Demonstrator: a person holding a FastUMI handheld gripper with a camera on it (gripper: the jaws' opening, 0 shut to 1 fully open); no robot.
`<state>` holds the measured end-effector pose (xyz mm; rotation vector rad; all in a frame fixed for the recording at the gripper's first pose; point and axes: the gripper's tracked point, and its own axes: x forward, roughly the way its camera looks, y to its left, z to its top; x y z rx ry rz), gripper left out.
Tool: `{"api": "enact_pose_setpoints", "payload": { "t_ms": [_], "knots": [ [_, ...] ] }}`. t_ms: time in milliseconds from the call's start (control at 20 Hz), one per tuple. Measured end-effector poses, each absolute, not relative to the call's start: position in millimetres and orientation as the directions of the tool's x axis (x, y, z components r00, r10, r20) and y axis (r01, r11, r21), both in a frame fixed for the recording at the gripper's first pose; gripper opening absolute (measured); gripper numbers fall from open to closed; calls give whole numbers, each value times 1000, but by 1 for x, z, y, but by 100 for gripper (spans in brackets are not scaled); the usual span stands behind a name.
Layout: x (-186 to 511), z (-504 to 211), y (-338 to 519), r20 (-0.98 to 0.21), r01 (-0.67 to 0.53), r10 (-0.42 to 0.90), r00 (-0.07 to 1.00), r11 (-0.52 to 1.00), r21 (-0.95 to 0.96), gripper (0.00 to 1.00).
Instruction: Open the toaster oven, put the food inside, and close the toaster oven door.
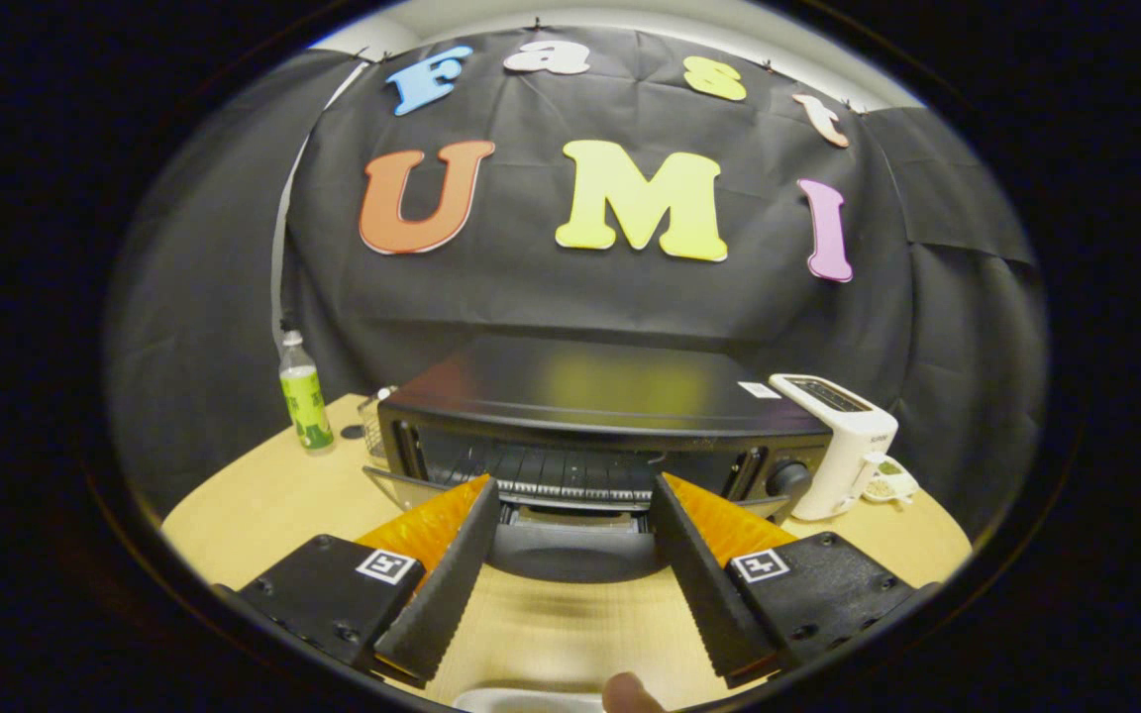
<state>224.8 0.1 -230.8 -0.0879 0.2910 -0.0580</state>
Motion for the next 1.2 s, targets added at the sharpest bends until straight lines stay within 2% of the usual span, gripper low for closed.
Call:
{"api": "enact_pose_setpoints", "payload": {
  "t_ms": [350,550,650,750,950,1050,1200],
  "knots": [
    [160,-292,2,-530,-64,6,848,994,-90,99],
    [154,-310,-7,-577,-57,16,816,997,-52,97],
    [146,-321,0,-624,-87,73,778,996,8,97],
    [140,-317,-1,-615,-86,87,784,996,32,97],
    [120,-295,-6,-509,-97,91,856,995,15,97],
    [101,-290,2,-443,-135,125,888,991,8,97],
    [68,-302,13,-414,-182,153,897,983,-31,100]
  ]
}}
